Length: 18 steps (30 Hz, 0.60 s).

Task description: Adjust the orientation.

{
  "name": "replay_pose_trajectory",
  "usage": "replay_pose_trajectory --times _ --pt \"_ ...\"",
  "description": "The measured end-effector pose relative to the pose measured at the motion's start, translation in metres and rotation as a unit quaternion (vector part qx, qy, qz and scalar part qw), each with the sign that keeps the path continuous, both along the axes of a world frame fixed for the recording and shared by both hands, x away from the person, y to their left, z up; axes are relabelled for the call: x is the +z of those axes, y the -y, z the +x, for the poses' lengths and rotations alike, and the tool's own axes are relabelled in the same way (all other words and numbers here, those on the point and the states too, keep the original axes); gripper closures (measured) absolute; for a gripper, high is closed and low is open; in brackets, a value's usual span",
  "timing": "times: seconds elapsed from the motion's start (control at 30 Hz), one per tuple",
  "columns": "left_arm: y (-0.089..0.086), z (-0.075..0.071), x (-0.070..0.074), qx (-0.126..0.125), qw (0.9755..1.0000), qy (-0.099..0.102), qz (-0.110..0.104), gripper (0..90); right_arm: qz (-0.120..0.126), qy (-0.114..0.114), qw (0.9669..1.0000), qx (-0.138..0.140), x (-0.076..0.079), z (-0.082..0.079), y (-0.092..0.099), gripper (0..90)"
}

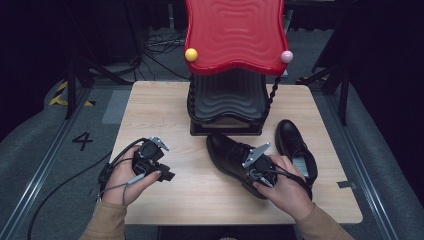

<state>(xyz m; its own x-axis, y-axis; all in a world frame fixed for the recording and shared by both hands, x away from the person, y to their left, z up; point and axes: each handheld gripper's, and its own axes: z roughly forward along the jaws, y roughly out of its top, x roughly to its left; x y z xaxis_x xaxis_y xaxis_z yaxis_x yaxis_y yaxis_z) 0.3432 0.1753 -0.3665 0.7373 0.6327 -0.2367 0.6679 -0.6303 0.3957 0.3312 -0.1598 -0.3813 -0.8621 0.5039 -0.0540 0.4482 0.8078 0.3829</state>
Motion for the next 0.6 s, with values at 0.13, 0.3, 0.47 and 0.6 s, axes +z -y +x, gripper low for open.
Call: replay_pose_trajectory --times 0.13,0.3,0.47,0.6 --pt "0.002 0.002 -0.001 -0.003 1.0000 -0.003 0.000 66.0 -0.018 -0.016 0.9989 -0.040 -0.010 -0.002 -0.001 84.4" --pt "0.004 0.003 -0.001 -0.006 1.0000 -0.004 0.000 65.9 -0.019 -0.014 0.9988 -0.042 -0.013 -0.005 -0.008 83.3" --pt "0.005 0.004 -0.002 -0.008 1.0000 -0.005 0.001 65.7 -0.007 -0.026 0.9985 -0.047 -0.016 -0.008 -0.011 79.5" --pt "0.006 0.004 -0.003 -0.008 0.9999 -0.008 0.001 65.4 0.006 -0.047 0.9976 -0.051 -0.017 -0.009 -0.012 73.5"
